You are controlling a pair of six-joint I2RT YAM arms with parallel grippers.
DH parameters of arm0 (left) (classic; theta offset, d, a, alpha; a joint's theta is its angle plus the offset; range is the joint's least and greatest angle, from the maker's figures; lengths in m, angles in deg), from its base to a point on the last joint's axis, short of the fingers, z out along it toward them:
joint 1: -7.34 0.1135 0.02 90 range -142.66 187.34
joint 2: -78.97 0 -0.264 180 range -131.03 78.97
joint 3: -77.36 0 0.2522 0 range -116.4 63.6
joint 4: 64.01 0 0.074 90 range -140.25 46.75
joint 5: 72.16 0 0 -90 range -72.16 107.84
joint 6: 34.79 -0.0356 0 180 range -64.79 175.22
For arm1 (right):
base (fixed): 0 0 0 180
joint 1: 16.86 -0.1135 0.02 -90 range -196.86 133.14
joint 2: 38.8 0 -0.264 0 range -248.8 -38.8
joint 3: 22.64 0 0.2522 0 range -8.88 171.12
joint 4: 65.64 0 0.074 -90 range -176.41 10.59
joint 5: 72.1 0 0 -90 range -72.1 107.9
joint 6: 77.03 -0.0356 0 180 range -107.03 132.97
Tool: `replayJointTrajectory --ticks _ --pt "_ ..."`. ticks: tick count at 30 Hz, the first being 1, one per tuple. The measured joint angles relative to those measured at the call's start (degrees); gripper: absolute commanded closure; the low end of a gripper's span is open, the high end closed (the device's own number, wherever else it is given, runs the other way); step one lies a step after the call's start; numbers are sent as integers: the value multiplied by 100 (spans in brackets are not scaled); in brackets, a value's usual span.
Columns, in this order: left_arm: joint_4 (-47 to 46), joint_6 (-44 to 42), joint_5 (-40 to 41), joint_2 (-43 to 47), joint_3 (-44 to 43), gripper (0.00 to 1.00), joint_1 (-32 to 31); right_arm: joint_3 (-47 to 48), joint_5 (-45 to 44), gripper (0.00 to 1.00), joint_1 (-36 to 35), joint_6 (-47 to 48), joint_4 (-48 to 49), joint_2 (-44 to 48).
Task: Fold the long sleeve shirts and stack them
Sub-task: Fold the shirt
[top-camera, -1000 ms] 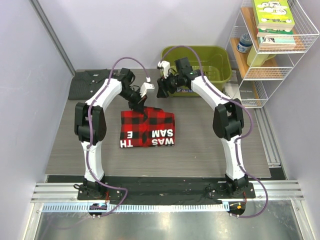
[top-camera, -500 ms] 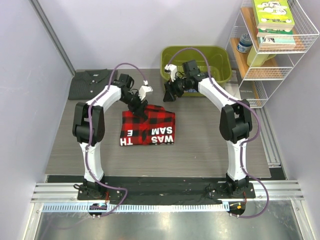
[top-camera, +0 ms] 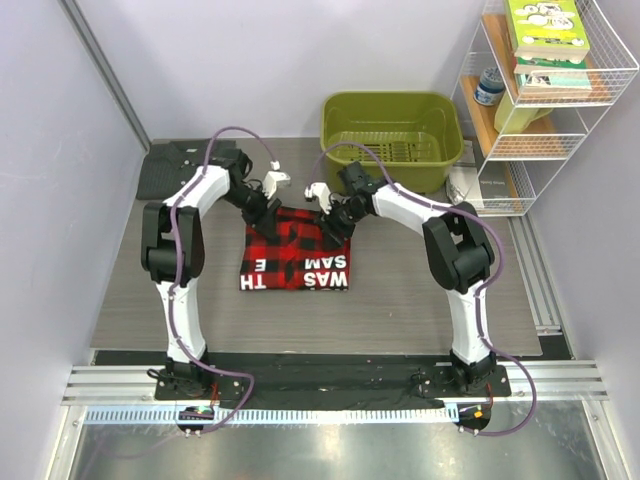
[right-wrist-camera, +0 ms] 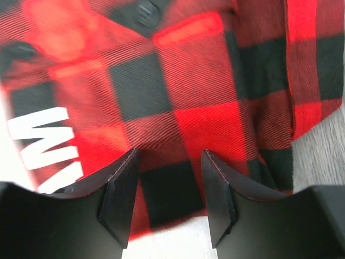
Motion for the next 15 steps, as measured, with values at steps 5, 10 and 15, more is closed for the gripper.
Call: replayJointTrajectory --ticks 5,10,15 --pt "313 -306 -101 -74 444 61 -33 -212 -160 48 39 219 103 -238" --pt "595 -699 -219 229 1360 67 -31 -1137 -133 48 -212 348 326 380" --pt "1126 -1117 -286 1069 2096 58 -31 -2083 63 47 -874 107 68 1204"
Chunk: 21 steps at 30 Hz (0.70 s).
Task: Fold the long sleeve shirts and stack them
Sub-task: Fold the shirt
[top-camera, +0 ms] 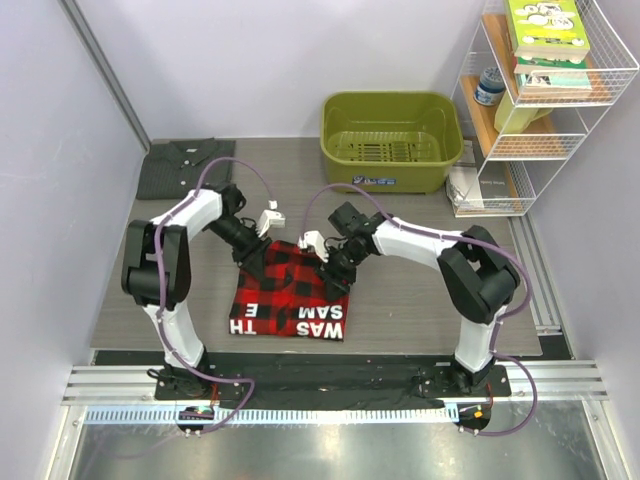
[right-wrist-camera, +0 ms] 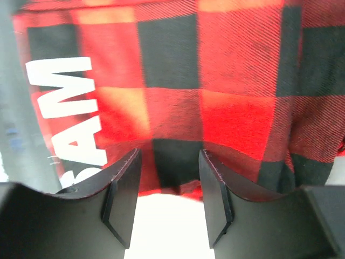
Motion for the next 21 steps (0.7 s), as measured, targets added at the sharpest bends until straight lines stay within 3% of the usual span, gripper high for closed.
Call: replayJointTrajectory --ticks 3,8,13,21 --pt "-2 -68 -37 448 146 51 0 -79 192 46 -120 -219 -166 323" --pt "-39 -72 -243 417 -142 45 -74 417 424 47 417 -636 -184 402" --pt "-199 -186 -522 260 -350 43 -258 1491 531 64 992 -1180 92 -282" --pt "-1060 -245 -560 433 175 44 -660 2540 603 73 909 -1659 448 -1412"
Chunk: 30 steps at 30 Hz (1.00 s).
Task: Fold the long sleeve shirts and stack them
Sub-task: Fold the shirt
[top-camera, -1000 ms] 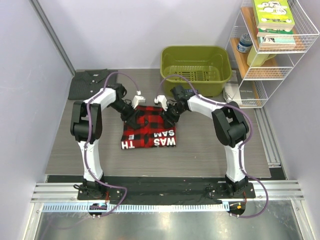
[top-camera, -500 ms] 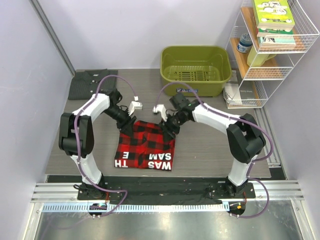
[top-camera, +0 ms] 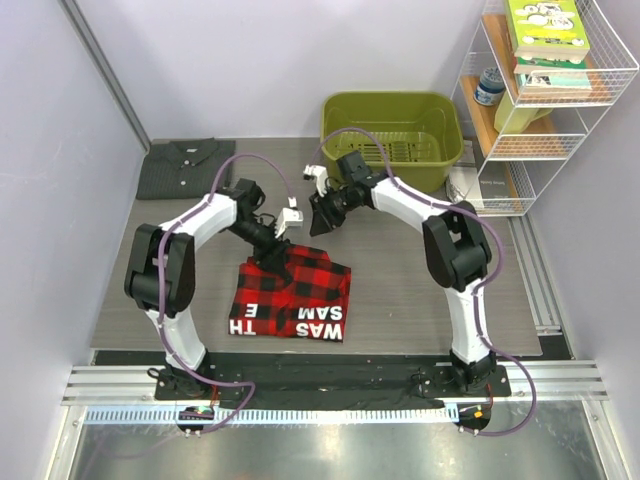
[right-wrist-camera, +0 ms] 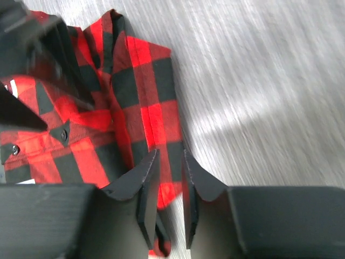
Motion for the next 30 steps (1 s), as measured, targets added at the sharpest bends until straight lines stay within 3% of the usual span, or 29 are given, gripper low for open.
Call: replayJointTrajectory --ticks 15,18,19,24,30 --pt "-424 -310 254 7 79 54 -391 527 393 75 -354 208 13 -1189" --pt "-227 -476 291 -22 15 67 -442 651 341 75 -348 365 -11 -1237" --pt "-192 -525 306 -35 -20 77 -459 662 326 75 -343 422 -15 -1250" --pt "79 -780 256 -46 -232 99 -466 686 339 75 -339 636 -85 -1259" --pt "260 -1172 -42 26 -280 100 -466 704 369 75 -332 831 -179 -1257"
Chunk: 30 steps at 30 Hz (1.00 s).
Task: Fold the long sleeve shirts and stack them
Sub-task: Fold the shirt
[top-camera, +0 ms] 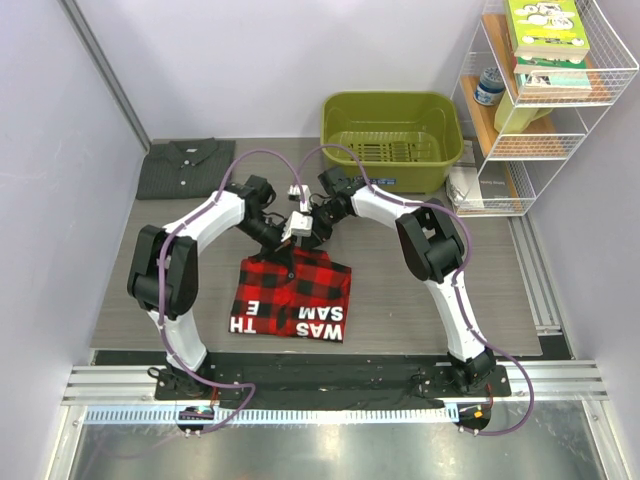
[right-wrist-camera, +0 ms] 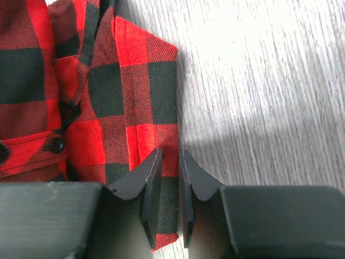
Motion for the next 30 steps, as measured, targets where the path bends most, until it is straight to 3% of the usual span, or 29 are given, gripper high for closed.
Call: replayJointTrajectory --ticks 9,19,22,24,25,27,30 --pt "-42 -129 -214 55 -177 100 0 2 81 75 44 203 -118 -2" --pt "-892 236 -175 59 -151 99 157 15 140 74 55 400 -221 -2" --pt "-1209 328 -144 55 -57 86 201 44 131 72 55 433 -284 -2" --pt "-1314 341 -144 37 -13 65 205 61 127 69 61 444 -321 -2" --pt "-1353 352 -144 24 -9 60 205 81 114 67 68 444 -348 0" --pt "-1429 352 -144 4 -9 52 205 146 63 57 74 439 -402 -2" --pt "-1425 442 -125 4 -15 50 238 304 -90 47 107 345 -459 -2"
